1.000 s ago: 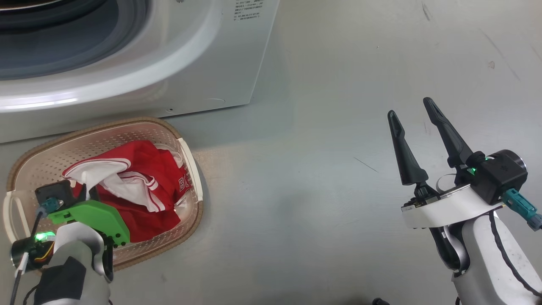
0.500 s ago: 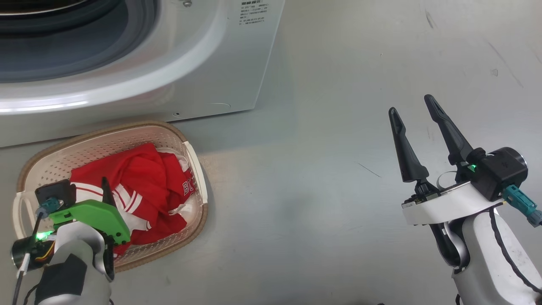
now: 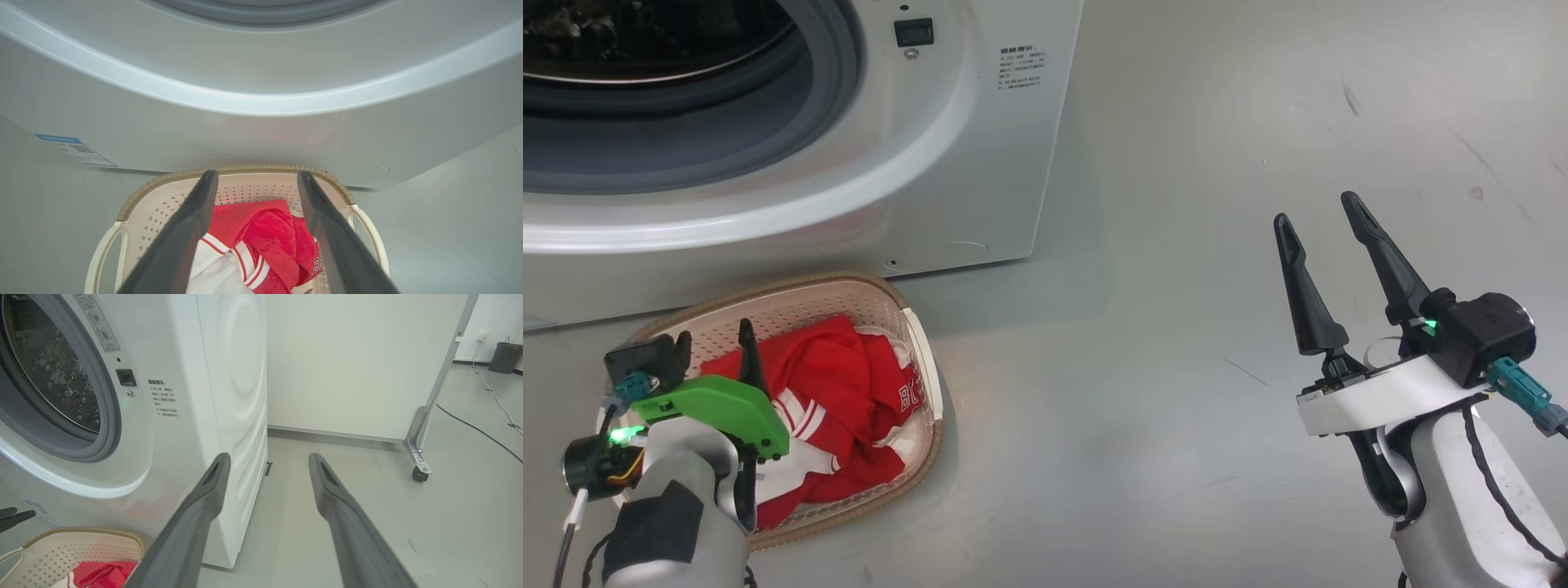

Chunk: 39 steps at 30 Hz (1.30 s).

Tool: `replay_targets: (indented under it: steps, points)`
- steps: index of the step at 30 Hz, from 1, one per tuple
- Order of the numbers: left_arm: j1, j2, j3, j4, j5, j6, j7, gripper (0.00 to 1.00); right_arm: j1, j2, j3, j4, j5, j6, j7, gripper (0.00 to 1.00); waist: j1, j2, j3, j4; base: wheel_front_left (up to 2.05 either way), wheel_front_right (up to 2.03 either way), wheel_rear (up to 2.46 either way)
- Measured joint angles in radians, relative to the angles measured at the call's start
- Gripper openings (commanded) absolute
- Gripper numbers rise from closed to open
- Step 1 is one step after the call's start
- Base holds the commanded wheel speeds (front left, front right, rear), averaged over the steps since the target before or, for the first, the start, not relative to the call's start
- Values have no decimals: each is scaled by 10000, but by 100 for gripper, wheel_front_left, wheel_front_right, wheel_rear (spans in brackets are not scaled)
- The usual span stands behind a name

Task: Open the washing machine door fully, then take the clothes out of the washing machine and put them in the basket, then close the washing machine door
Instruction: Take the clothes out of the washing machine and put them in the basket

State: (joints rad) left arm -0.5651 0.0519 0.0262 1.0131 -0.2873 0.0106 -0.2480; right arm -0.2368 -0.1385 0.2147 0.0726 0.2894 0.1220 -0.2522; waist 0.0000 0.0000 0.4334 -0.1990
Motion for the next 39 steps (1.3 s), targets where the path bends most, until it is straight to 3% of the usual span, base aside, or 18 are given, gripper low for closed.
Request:
replay_targets:
  steps: [14, 39]
  points:
    - [46, -104, -466, -2520, 437, -688, -12, 100, 465, 144, -456, 297, 0, 0, 0, 100, 0, 0, -1528, 504, 0, 0, 0]
    - [3457, -192, -890, -6259, 859, -867, -40, 100, 1692, 211, -479, 648, -35, 0, 0, 100, 0, 0, -3774, 1325, 0, 0, 0]
